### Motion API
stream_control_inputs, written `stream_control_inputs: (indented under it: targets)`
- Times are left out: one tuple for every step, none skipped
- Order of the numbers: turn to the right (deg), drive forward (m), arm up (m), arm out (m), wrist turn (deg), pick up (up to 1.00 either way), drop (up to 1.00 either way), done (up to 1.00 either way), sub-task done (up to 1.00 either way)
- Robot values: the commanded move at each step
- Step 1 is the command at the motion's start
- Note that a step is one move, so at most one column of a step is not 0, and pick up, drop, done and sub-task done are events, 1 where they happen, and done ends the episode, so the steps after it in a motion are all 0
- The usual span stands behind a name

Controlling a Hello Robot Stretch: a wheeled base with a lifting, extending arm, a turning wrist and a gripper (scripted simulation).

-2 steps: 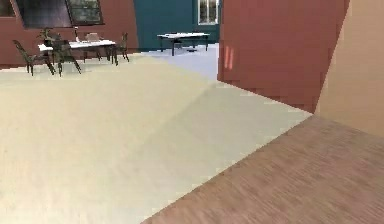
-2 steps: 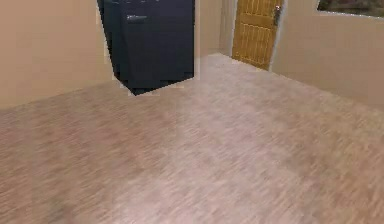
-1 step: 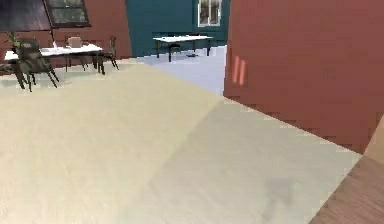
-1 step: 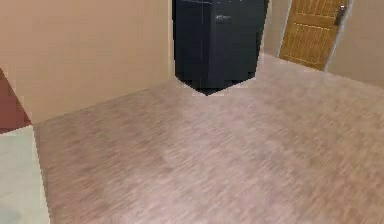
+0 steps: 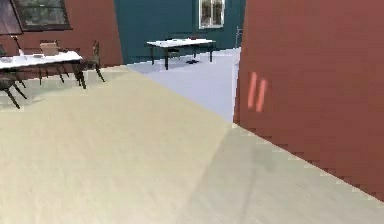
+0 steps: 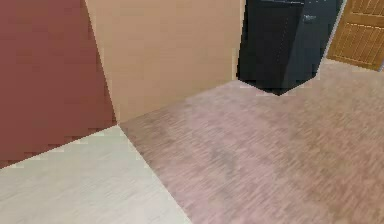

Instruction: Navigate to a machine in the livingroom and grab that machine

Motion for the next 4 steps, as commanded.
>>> stream_control_inputs:
  targets:
    - [0.0, 1.0, 0.0, 0.0, 0.0, 0.0, 0.0, 0.0, 0.0]
    - [0.0, 1.0, 0.0, 0.0, 0.0, 0.0, 0.0, 0.0, 0.0]
    - [-9.0, 0.0, 0.0, 0.0, 0.0, 0.0, 0.0, 0.0, 0.0]
    - [0.0, 0.35, 0.0, 0.0, 0.0, 0.0, 0.0, 0.0, 0.0]
